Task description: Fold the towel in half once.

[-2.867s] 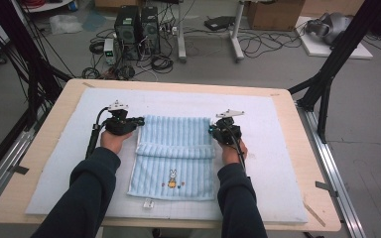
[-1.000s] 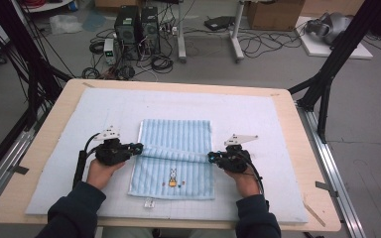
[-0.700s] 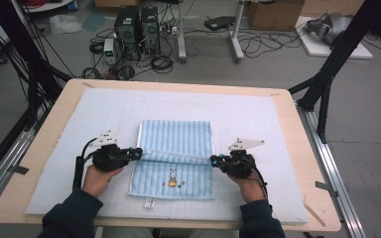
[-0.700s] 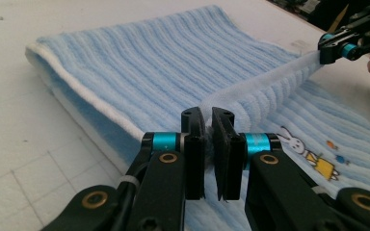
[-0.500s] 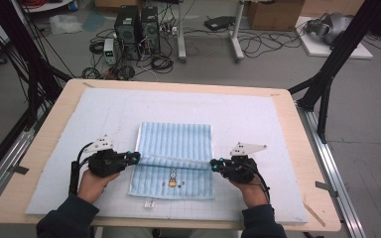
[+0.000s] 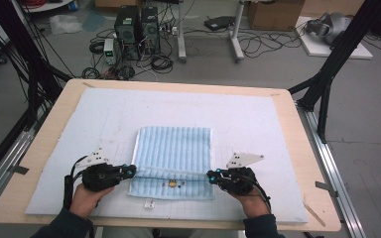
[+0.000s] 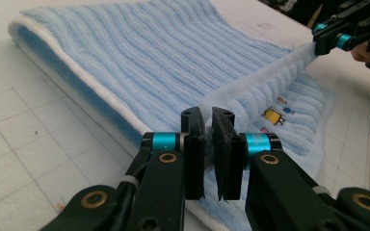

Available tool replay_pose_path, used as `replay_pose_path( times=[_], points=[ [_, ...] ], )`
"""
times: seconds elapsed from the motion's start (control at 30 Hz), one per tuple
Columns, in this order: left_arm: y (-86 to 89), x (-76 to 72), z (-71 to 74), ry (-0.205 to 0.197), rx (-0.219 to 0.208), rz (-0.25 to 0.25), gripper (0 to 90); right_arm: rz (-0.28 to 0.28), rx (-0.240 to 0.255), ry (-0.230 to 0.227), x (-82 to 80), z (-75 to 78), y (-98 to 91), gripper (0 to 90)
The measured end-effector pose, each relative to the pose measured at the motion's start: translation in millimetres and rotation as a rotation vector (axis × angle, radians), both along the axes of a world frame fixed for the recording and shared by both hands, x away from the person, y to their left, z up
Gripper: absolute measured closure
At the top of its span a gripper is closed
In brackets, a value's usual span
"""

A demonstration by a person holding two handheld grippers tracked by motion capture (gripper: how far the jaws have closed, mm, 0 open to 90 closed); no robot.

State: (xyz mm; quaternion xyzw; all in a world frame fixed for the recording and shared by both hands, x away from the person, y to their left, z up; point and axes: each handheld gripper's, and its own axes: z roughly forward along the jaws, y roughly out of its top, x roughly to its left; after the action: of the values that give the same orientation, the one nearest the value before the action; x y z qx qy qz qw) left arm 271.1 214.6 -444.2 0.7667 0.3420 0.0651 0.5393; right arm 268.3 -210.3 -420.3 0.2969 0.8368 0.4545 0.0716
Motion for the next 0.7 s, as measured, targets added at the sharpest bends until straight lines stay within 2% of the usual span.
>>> replay_pose_path(
  times=[0.1, 0.3, 0.37, 0.53, 0.63, 0.67, 0.7],
  points=[
    [-0.5, -3.0, -0.4, -0.004, 0.005, -0.007, 83.1, 0.005, -0.005, -0.012, -4.4, 2.4, 1.0, 84.8],
    [2.8, -9.4, 1.8, -0.007, -0.016, -0.028, 82.8, 0.015, -0.012, 0.000, -9.3, 1.5, 0.6, 84.8],
    [3.6, -12.1, 2.2, -0.008, -0.007, -0.038, 82.9, 0.017, -0.013, -0.008, -11.3, 2.0, 0.0, 84.8],
    [3.0, -18.4, 1.0, 0.013, 0.002, -0.081, 82.8, 0.034, -0.031, 0.004, -16.4, 1.7, -0.3, 84.8],
    [4.1, -20.0, -1.6, 0.048, 0.007, -0.104, 79.8, 0.039, -0.060, 0.019, -17.3, -1.9, 0.2, 84.5],
    [4.8, -20.6, -1.5, 0.049, -0.001, -0.106, 77.8, 0.037, -0.066, 0.024, -17.7, -2.7, -0.2, 83.3],
    [5.9, -20.4, -0.4, 0.050, -0.012, -0.099, 74.0, 0.034, -0.064, 0.025, -17.7, -3.0, -1.5, 77.0]
  ],
)
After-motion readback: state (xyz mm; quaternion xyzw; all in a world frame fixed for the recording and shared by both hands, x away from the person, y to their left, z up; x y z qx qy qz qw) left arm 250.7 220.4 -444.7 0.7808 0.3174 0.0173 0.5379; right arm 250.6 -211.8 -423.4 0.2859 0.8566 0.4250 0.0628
